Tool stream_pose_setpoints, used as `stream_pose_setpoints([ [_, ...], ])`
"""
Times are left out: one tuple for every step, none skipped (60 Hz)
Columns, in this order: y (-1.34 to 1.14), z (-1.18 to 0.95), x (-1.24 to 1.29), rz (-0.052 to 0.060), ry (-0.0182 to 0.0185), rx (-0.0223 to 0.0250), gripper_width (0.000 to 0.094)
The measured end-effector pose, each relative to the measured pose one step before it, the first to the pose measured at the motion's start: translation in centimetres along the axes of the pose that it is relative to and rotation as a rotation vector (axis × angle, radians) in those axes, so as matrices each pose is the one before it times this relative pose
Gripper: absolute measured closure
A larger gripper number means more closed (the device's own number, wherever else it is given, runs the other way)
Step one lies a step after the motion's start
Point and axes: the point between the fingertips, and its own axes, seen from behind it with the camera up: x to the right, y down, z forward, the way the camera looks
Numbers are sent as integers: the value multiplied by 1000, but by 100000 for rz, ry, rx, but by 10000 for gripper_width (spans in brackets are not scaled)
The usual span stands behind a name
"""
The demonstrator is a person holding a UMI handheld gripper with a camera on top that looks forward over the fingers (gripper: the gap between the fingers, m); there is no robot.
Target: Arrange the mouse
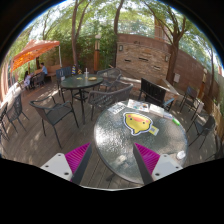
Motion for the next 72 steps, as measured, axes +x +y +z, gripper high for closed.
stream_pose_setpoints([
  [133,2,94,-11,233,-371,78],
  [152,2,120,-3,240,-378,80],
  [178,-3,163,65,298,-389,79],
  [160,7,213,150,346,-363,80],
  [207,4,233,177,320,-483,78],
  [257,3,272,274,243,-567,78],
  [417,-196,219,303,300,-501,79],
  [335,-1443,745,331,-160,-717,79],
  [300,-156,282,406,88,-531,79],
  [338,-129,353,445,180,-523,80],
  [399,-157,332,468,231,-515,81],
  [354,1146,-121,467,539,-370,79],
  [183,668,731,449,41,-658,81],
  [518,61,375,432,296,-691,81],
  [940,-1106,137,351,365,-666,80],
  [543,55,389,444,350,-849,79],
  [598,49,440,430,271,-837,77],
  [243,1198,674,520,248,-1012,79],
  [1077,-1106,270,555,396,-760,80],
  [287,1231,732,632,319,-1075,81],
  [419,295,559,595,466,-958,83],
  [1249,-729,429,598,775,-582,81],
  [637,220,665,550,690,-816,83],
  [641,184,693,522,767,-726,83],
  [636,228,786,475,810,-700,86],
  [595,219,815,444,924,-688,84],
  [560,399,1052,402,933,-667,84],
  [559,372,925,413,1096,-589,83],
  [564,369,974,400,1112,-551,83],
  [512,391,990,413,1121,-479,83],
  [460,412,1010,426,1112,-303,82],
  [-385,635,1308,413,1062,-1007,81],
  [1067,209,802,545,1257,358,78],
  [335,538,1043,535,1223,-118,77],
  [339,558,1041,541,1196,-153,75],
  [336,555,1032,540,1225,-116,77],
  [-163,625,1406,550,1171,-410,80],
  [363,672,1015,560,1077,-4,78],
  [117,677,1043,630,1174,59,78],
  [-79,650,1119,543,1132,238,72],
  [-40,563,1125,511,818,555,70],
  [-113,727,980,469,947,563,69],
  [-80,743,930,520,898,456,72],
  [-44,768,889,540,813,344,71],
  [-14,784,819,590,710,317,63],
  [-707,751,462,771,1099,225,63],
  [386,936,1264,866,-25,739,63],
  [-212,824,700,938,379,787,63],
  [-235,803,674,873,283,822,63],
  [-176,818,646,753,201,614,63],
  [-456,811,576,616,255,332,63],
  [-122,788,637,662,116,394,63],
  [-235,790,578,661,183,483,63],
  [-246,778,535,694,118,618,63],
  [-253,794,497,753,29,608,66],
  [-204,778,443,701,-104,421,69],
  [-147,774,390,773,-221,171,72],
  [-283,638,277,933,-88,22,76],
  [-341,997,333,936,-289,7,80],
  [-179,736,333,948,-242,18,83],
  [-142,681,304,942,-262,-46,83],
  [-111,652,273,892,-291,-205,82],
  [-23,643,257,901,-294,-374,81],
  [-104,676,101,823,-50,-467,80],
  [48,525,188,804,-245,-708,83],
  [-47,523,223,886,-136,-627,81],
  [-94,457,238,887,-148,-441,80],
  [-155,412,195,898,-222,-236,81],
  [-160,371,140,906,-294,-105,81],
  [-285,273,-78,759,-163,38,81],
  [-187,286,44,744,-537,-121,81],
  [-167,252,83,679,-448,-132,77],
])
